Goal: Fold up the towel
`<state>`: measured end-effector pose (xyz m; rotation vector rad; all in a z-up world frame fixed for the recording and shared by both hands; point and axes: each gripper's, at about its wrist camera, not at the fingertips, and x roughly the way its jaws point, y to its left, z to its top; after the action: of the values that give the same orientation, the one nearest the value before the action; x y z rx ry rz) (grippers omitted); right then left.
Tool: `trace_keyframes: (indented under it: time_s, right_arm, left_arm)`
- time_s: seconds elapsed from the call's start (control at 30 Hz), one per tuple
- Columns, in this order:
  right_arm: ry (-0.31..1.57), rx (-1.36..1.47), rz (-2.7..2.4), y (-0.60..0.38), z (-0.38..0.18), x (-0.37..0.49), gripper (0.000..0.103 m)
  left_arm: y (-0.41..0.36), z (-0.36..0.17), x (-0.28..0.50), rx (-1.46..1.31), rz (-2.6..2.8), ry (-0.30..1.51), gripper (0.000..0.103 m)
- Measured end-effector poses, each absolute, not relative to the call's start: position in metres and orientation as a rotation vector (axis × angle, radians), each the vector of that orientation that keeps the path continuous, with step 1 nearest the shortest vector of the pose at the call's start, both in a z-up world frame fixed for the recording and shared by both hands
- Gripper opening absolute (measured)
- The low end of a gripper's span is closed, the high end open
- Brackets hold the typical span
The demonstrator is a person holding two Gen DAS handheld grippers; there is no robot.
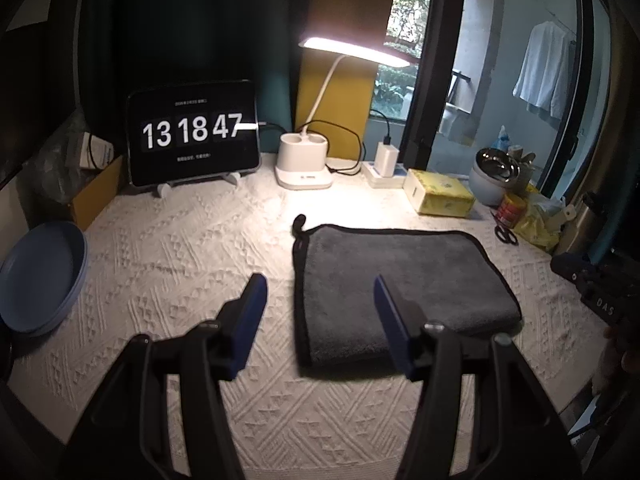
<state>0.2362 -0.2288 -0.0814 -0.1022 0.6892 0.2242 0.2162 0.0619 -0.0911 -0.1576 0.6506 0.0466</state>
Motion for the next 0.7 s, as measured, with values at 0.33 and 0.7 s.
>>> trace_keyframes:
  time_s: [0.33, 0.7]
  right_arm:
    - [0.657, -0.113, 0.232, -0.229, -0.068, 0.209, 0.022]
    - [0.628, -0.116, 0.233, -0.231, -0.058, 0.177, 0.022]
  left_arm:
    - [0.054, -0.081, 0.186, -0.134, 0.038, 0.608, 0.06]
    - [0.049, -0.068, 0.154, -0.133, 0.016, 0.566, 0.061]
